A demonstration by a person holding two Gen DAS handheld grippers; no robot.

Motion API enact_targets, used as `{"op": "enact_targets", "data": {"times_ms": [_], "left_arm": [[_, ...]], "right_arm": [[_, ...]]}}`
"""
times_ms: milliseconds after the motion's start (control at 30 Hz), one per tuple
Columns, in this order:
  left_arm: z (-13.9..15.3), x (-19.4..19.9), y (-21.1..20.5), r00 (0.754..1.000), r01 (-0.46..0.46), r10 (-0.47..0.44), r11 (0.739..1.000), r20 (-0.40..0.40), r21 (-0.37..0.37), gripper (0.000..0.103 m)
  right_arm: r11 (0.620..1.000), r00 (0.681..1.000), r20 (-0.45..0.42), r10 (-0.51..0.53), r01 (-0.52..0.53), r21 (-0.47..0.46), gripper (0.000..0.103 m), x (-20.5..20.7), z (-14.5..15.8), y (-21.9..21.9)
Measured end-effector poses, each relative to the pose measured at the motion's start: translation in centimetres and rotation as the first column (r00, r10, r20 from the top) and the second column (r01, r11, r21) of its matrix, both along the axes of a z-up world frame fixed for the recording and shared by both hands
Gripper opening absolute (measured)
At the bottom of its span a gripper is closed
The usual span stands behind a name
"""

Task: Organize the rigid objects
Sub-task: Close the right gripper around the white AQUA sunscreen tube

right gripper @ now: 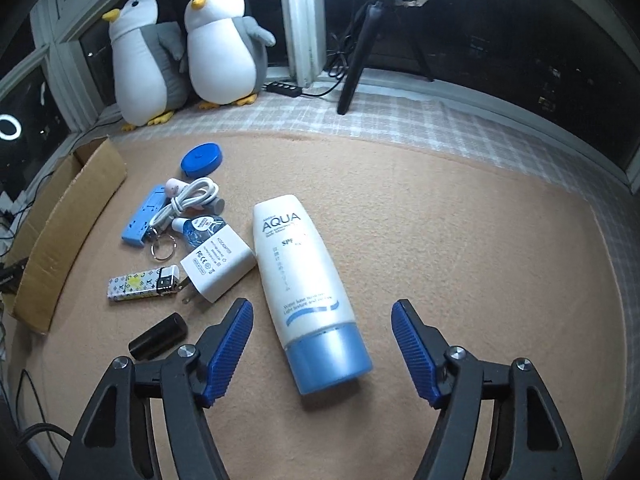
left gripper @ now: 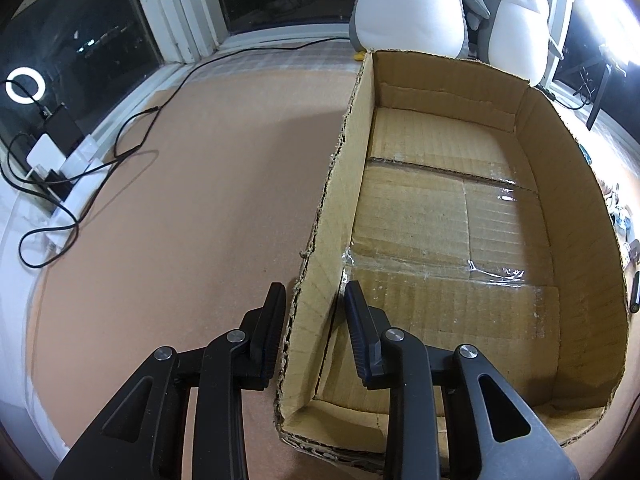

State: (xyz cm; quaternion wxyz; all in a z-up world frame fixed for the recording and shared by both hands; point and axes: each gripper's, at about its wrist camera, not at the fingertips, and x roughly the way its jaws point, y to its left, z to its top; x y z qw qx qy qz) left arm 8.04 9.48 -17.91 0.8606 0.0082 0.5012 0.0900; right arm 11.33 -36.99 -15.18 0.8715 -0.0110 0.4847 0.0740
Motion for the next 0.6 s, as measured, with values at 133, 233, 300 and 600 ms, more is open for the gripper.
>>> {"op": "enact_targets", "data": {"times_ms": [133, 233, 300, 600], "left_arm": [[0.0, 0.0, -0.2, 1.0, 0.001, -0.001, 1.0, -0.001, 0.017, 0.029], [0.0, 0.0, -0.4, 1.0, 0.001, -0.001, 1.0, -0.004, 0.022, 0.029], [0.0, 0.1, -0.5, 1.0, 0.004, -0.004, 1.0, -0.006, 0.025, 0.029], [0.0, 0.1, -0.5, 1.0, -0.004, 0.004, 1.0, -0.005, 0.023, 0.029]], "right_arm": [[0.999, 0.999, 0.001, 0.044, -0.044, -0.002, 0.066, 0.7, -0.4, 0.4], [0.997, 0.997, -0.005, 0.074, -0.074, -0.023, 0.062, 1.5, -1.0, 0.6], [0.996, 0.996, -0.01, 0.088, -0.088, -0.032, 0.058, 2.0, -1.3, 0.7], [0.994, 0.993, -0.035, 0.109, -0.109, -0.004, 0.048, 2.9, -2.6, 1.1]]}}
